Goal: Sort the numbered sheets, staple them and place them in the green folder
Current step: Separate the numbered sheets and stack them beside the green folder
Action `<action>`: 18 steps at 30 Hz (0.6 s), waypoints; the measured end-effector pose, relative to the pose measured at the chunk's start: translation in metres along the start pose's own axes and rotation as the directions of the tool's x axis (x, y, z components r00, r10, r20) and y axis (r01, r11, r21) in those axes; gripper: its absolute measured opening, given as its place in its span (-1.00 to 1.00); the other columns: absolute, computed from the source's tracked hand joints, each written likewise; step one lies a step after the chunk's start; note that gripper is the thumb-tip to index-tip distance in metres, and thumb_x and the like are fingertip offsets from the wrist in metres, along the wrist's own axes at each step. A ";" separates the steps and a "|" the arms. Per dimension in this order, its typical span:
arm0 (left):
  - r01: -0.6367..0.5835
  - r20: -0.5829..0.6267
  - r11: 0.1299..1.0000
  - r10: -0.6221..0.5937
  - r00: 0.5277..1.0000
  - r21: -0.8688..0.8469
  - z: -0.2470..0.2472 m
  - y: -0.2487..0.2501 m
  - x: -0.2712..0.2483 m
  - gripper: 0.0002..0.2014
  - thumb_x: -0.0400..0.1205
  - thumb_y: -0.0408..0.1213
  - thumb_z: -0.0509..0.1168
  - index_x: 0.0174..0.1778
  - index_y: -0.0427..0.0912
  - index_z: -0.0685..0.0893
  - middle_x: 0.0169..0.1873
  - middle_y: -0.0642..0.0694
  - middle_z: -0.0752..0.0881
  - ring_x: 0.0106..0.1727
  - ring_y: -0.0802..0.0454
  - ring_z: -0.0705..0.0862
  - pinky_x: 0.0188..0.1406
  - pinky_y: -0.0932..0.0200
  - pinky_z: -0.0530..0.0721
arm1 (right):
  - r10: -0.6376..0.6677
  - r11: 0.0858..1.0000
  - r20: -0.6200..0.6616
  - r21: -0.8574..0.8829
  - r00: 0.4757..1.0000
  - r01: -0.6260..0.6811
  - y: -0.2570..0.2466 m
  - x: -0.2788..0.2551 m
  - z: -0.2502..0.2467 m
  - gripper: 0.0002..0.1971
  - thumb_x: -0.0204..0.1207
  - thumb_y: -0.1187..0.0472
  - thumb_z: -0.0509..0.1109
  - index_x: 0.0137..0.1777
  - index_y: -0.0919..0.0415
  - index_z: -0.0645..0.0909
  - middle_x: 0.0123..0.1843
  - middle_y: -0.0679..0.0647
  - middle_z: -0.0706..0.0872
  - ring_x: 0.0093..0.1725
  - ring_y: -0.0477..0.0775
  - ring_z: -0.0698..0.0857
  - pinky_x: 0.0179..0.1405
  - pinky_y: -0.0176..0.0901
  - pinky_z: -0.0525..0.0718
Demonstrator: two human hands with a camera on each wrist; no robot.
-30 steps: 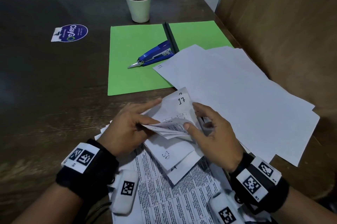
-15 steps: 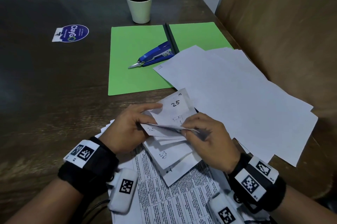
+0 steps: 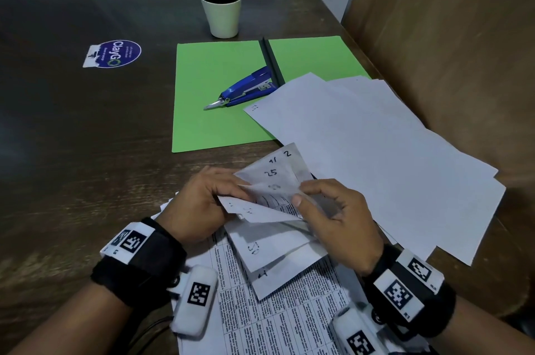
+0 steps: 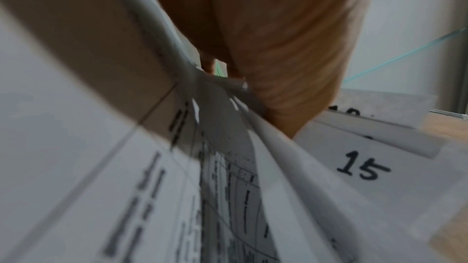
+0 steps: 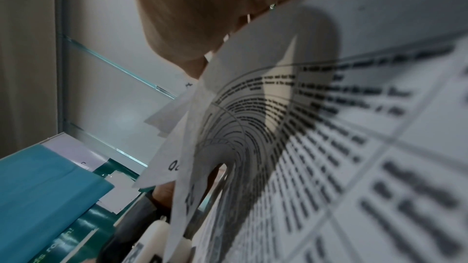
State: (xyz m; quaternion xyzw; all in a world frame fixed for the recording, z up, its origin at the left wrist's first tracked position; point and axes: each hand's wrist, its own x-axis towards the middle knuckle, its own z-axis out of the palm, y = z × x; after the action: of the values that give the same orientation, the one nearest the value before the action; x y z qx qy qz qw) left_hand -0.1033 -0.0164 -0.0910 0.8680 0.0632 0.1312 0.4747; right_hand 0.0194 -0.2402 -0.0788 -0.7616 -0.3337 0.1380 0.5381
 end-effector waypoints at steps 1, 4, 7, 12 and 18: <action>0.036 -0.010 0.999 -0.036 0.999 -0.019 0.001 0.001 0.000 -0.62 0.35 -0.40 0.67 -0.11 0.24 0.90 0.04 0.23 0.83 0.23 0.02 0.72 0.31 -0.24 0.61 | 0.001 1.000 0.011 0.015 1.000 -0.002 0.000 -0.001 -0.001 -0.81 0.46 -0.06 0.52 0.06 -0.16 0.74 0.00 -0.26 0.79 0.13 -0.21 0.74 0.08 -0.17 0.74; 0.099 -0.042 0.993 -0.101 0.994 -0.059 -0.001 0.001 -0.002 -0.53 0.36 -0.52 0.65 -0.11 0.25 0.89 0.25 0.33 0.67 0.37 0.16 0.64 0.39 0.03 0.66 | 0.040 0.998 0.060 0.054 0.997 -0.043 -0.003 -0.002 -0.001 -0.62 0.48 -0.09 0.54 0.29 -0.13 0.67 -0.01 -0.24 0.80 0.11 -0.17 0.77 0.04 -0.13 0.76; 0.064 -0.050 0.992 -0.070 0.996 -0.111 0.000 0.004 -0.004 -0.59 0.39 -0.53 0.63 -0.09 0.14 0.91 0.38 0.24 0.63 0.44 0.24 0.60 0.28 0.32 0.66 | -0.038 0.999 0.122 -0.008 0.992 0.039 -0.002 -0.002 0.000 -0.67 0.49 -0.19 0.47 0.11 -0.02 0.80 -0.03 -0.21 0.82 0.10 -0.11 0.77 0.08 -0.11 0.72; 0.102 -0.064 0.987 -0.111 0.992 -0.127 0.003 0.010 -0.004 -0.62 0.32 -0.60 0.64 -0.12 -0.02 0.92 0.10 0.21 0.81 0.21 0.23 0.70 0.11 0.30 0.68 | -0.026 0.995 0.226 -0.084 0.974 0.046 0.005 0.000 0.001 -0.52 0.40 -0.48 0.34 -0.11 -0.13 0.84 0.49 -0.25 0.56 0.53 -0.25 0.46 0.52 -0.02 0.47; 0.044 -0.050 0.996 -0.048 0.998 -0.074 0.000 0.009 -0.002 -0.69 0.33 -0.49 0.68 -0.12 -0.03 0.91 -0.08 0.10 0.87 0.07 0.07 0.78 0.19 0.12 0.66 | -0.023 1.000 0.240 0.013 0.970 0.021 -0.001 -0.001 0.003 -0.66 0.48 -0.30 0.44 -0.14 -0.04 0.80 0.04 -0.13 0.81 0.05 -0.14 0.73 0.06 -0.05 0.65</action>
State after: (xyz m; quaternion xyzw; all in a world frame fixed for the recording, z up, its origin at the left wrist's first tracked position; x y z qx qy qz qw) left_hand -0.1056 -0.0223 -0.0838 0.8449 0.0907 0.1448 0.5070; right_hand 0.0169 -0.2388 -0.0790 -0.7327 -0.4043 0.2249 0.4991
